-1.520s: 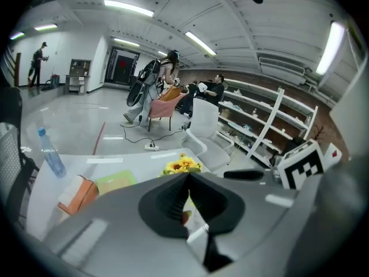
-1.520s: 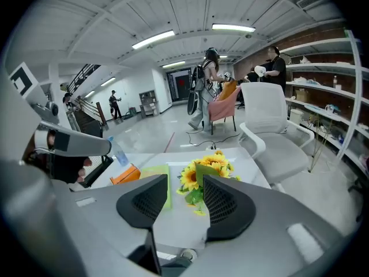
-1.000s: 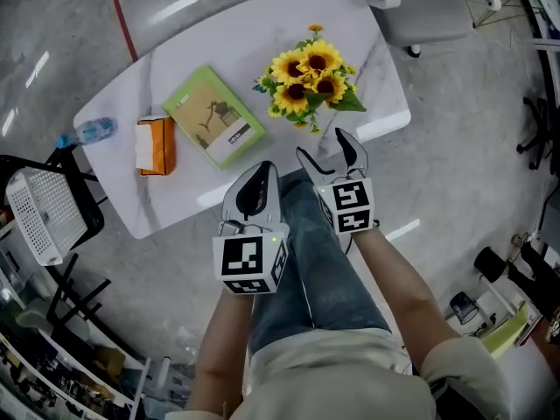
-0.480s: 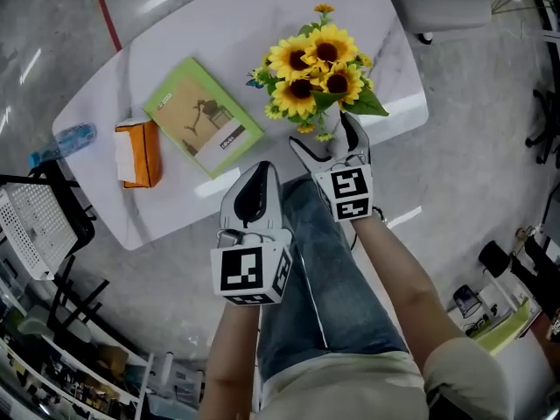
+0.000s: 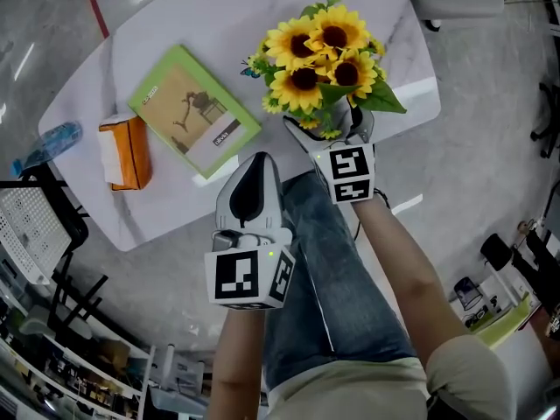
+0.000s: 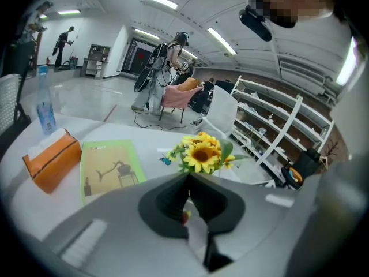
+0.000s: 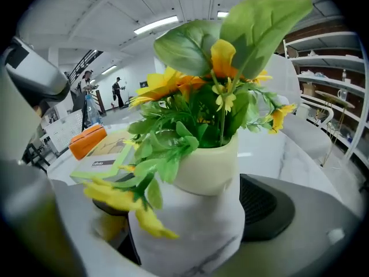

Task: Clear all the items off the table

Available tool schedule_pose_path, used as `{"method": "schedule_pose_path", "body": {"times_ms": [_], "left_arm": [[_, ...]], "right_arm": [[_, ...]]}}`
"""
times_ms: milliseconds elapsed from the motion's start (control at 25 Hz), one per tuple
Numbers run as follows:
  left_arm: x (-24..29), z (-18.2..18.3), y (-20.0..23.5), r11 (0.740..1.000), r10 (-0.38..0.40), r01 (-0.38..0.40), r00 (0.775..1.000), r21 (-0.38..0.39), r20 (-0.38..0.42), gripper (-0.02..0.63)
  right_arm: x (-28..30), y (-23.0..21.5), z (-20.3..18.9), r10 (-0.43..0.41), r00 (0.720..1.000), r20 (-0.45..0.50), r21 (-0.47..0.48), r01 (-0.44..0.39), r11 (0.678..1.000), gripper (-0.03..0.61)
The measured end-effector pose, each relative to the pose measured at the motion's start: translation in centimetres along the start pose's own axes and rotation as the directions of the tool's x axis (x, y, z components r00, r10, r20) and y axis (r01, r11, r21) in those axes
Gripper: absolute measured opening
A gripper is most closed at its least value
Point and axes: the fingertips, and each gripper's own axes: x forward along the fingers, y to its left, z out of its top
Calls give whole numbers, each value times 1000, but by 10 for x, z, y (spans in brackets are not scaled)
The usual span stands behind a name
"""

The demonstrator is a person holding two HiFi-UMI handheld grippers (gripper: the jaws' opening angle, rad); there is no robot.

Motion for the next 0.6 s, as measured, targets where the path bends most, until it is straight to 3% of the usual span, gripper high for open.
{"method": "schedule_pose_path", "body": {"times_ms": [600], "left_arm": [[7,-7,0,1000,1,-1,1000,-10,-14,10]], "right_arm": [[27,-12,20,0,1000,30,25,-1,1000,565]]}}
